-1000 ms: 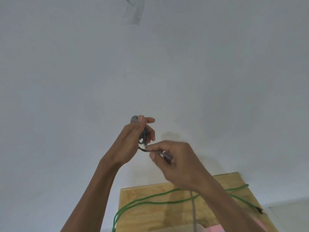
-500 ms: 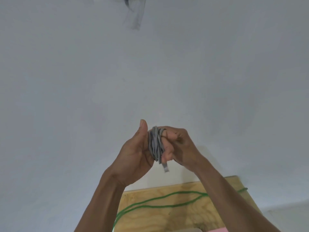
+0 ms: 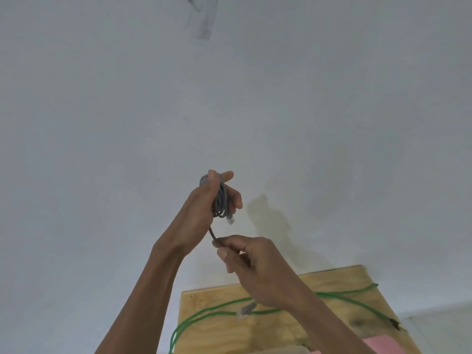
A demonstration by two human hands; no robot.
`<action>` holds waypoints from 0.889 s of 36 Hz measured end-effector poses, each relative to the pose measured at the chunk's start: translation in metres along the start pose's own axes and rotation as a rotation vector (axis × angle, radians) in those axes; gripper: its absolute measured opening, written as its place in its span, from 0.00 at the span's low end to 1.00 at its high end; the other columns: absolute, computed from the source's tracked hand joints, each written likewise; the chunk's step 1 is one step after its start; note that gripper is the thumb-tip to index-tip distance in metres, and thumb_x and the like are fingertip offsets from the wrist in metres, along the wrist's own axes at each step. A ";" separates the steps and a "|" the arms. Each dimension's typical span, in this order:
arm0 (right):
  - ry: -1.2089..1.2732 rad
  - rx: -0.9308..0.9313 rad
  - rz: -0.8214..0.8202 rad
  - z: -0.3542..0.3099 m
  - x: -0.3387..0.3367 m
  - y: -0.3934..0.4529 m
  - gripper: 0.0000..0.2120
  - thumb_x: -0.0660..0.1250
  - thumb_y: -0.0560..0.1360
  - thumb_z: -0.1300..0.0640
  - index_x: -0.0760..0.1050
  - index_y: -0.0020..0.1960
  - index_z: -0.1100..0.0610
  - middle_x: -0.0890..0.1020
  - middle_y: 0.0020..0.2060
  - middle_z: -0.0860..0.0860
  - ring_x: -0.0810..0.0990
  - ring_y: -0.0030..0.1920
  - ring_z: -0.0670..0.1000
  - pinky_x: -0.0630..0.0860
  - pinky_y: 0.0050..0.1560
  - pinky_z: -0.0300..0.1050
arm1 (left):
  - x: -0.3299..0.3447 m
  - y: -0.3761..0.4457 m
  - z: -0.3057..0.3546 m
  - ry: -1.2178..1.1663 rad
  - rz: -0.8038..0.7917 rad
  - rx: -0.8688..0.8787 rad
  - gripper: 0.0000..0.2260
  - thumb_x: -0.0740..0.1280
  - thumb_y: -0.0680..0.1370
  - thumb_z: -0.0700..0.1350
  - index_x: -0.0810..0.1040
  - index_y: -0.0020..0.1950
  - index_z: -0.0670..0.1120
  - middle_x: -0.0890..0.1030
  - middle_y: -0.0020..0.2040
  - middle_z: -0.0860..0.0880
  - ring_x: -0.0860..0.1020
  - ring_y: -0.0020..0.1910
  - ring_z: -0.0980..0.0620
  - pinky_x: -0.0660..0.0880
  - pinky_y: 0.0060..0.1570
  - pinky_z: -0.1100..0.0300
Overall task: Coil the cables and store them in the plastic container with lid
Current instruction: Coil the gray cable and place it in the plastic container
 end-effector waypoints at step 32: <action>0.202 -0.207 0.319 -0.039 -0.054 0.032 0.12 0.58 0.84 0.48 0.73 0.44 0.49 0.76 0.28 0.51 0.81 0.29 0.61 0.79 0.29 0.55 | 0.018 -0.023 -0.001 -0.305 0.221 -0.011 0.35 0.69 0.75 0.64 0.70 0.26 0.32 0.66 0.16 0.45 0.64 0.18 0.49 0.67 0.27 0.59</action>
Point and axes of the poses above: each hand's wrist, its own y-axis towards the middle knuckle, its own x-axis out of the palm, z = x × y, the point moved 10 cm from there along y, towards the middle knuckle
